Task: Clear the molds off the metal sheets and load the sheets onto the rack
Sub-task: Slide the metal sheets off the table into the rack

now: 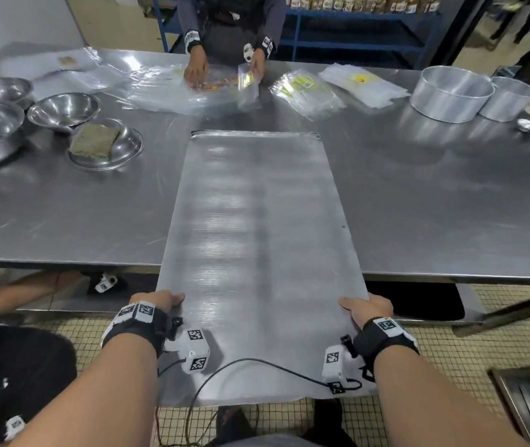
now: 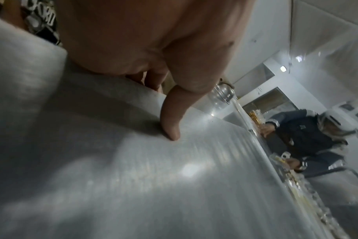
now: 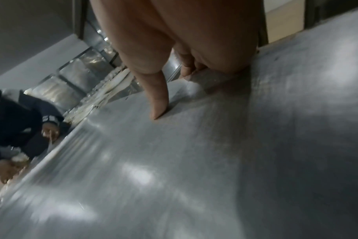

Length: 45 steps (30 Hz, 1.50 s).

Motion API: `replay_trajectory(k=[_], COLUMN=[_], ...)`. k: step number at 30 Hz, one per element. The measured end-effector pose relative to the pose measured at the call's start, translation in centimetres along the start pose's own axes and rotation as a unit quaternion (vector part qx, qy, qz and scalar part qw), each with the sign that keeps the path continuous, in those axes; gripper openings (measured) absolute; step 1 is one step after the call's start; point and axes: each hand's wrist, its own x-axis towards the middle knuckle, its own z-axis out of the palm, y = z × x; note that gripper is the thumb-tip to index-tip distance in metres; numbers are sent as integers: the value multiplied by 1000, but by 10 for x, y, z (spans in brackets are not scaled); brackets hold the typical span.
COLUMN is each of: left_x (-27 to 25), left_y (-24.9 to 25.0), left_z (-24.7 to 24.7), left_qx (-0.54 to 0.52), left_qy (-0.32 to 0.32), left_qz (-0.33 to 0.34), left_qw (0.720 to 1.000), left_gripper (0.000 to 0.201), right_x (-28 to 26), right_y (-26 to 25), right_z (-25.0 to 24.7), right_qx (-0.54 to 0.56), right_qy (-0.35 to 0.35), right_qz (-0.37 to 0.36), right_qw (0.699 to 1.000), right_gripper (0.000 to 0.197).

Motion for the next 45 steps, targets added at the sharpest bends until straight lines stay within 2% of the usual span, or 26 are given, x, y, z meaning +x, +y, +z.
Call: replay_trajectory(k=[6, 10, 17, 21, 23, 26, 28, 31, 37, 39, 41, 43, 45], left_x=[-11, -22, -53, -77, -94, -112, -127, -141, -163, -170, -175, -186, -197], left_y=[0, 6, 33, 58, 70, 91, 109, 133, 192, 206, 222, 233, 244], left_z=[5, 16, 48, 70, 87, 113, 130, 152, 185, 194, 206, 212, 219], left_qx=[-8, -45, -85, -42, -15, 20, 27, 24, 57, 97, 133, 197, 218], left_qy=[-9, 2, 6, 7, 21, 6, -34, -53, -139, -161, -181, -194, -222], left_qz=[-3, -2, -7, -5, 19, 86, 92, 103, 167, 228, 288, 325, 329], left_qw=[1000, 999, 996, 999, 999, 996, 995, 993, 974, 955, 931, 904, 892], left_gripper=[54, 52, 53, 62, 65, 52, 55, 44, 46, 53, 51, 47, 51], right_x=[-5, -5, 1, 2, 2, 3, 1, -8, -39, -58, -79, -102, -123], right_y=[9, 8, -1, 2, 3, 1, 1, 3, 15, 20, 26, 32, 40], right_z=[-11, -28, -82, -124, -148, -184, -206, -238, -273, -280, -284, -285, -282], right_qx=[67, 90, 109, 133, 143, 177, 194, 215, 254, 271, 288, 308, 328], right_qy=[20, 34, 53, 67, 82, 119, 147, 196, 291, 321, 355, 386, 415], right_qz=[26, 12, -6, -14, -15, -17, -11, -6, 18, 28, 30, 41, 52], right_qw=[997, 995, 993, 989, 986, 977, 970, 957, 922, 907, 889, 868, 847], right_gripper=[40, 43, 38, 29, 26, 27, 28, 21, 37, 41, 35, 35, 43])
